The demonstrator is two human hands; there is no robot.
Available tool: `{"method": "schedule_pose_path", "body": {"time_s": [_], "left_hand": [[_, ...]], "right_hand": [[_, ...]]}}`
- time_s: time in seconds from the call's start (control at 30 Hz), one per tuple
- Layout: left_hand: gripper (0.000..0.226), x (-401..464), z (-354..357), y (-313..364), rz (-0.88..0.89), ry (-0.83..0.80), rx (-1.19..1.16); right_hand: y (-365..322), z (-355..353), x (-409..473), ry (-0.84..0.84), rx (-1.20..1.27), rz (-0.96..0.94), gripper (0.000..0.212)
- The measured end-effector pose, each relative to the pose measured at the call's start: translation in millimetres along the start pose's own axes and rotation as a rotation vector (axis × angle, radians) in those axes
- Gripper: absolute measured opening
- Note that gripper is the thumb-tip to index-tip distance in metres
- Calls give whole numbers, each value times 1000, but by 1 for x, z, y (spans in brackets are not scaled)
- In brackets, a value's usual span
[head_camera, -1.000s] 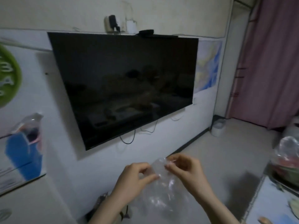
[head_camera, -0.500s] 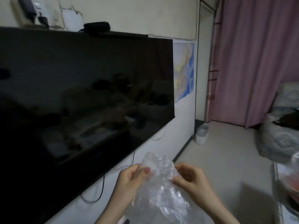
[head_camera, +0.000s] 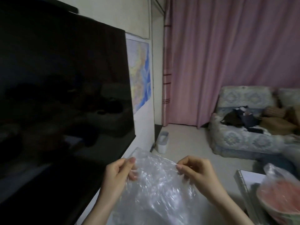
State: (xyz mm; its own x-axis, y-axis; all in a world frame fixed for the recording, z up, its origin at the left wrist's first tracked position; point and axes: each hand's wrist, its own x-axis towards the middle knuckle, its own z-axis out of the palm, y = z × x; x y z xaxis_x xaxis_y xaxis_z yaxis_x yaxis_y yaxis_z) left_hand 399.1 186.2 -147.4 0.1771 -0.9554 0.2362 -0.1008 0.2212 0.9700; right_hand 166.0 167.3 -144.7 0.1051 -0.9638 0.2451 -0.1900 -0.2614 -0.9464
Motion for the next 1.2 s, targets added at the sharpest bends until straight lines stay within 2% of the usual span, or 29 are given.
{"method": "schedule_pose_path", "body": {"time_s": [0.07, 0.1, 0.17, 0.23, 0.33, 0.43, 0.5, 0.63, 0.67, 0.83, 0.87, 0.93, 0.97, 1.03, 1.13, 1.2], "left_hand": [[15, 50, 3, -5, -89, -181, -9], [20, 75, 3, -4, -142, -284, -2], [57, 126, 6, 0, -178, -425, 9], [83, 172, 23, 6, -158, -500, 5], [99, 218, 78, 1, -41, -612, 247], [114, 262, 131, -24, 98, -612, 538], [103, 299, 155, -44, 194, -617, 600], [44, 388, 200, -76, 194, -667, 548], [39, 411, 212, -83, 196, -672, 547], [58, 513, 264, -98, 160, -642, 465], [56, 531, 271, -102, 136, -621, 437], [21, 566, 283, -108, 78, -544, 399], [11, 583, 288, -111, 61, -512, 367], [15, 619, 296, -116, 35, -462, 316], [7, 678, 307, -131, -5, -375, 244], [4, 722, 316, -146, -19, -317, 200]], "right_hand": [[6, -1, 36, 113, -2, 1, 17], [8, -2, 53, 162, -8, -5, 16], [13, -7, 86, 251, -73, -15, 13], [21, -14, 115, 324, -169, -7, 12], [34, -26, 154, 357, -213, 10, 11], [54, -41, 199, 358, -195, 3, 10], [73, -60, 232, 384, -196, 14, 10], [109, -112, 308, 399, -227, 15, 11], [116, -126, 330, 395, -242, 18, 10], [143, -187, 441, 338, -385, 17, 10], [148, -195, 462, 296, -404, 24, 9], [158, -206, 503, 209, -393, 35, 10], [164, -209, 522, 167, -339, 40, 16], [179, -219, 560, 55, -233, 81, 41], [210, -234, 617, -128, -282, 155, 74], [230, -241, 659, -149, -310, 157, 70]]}}
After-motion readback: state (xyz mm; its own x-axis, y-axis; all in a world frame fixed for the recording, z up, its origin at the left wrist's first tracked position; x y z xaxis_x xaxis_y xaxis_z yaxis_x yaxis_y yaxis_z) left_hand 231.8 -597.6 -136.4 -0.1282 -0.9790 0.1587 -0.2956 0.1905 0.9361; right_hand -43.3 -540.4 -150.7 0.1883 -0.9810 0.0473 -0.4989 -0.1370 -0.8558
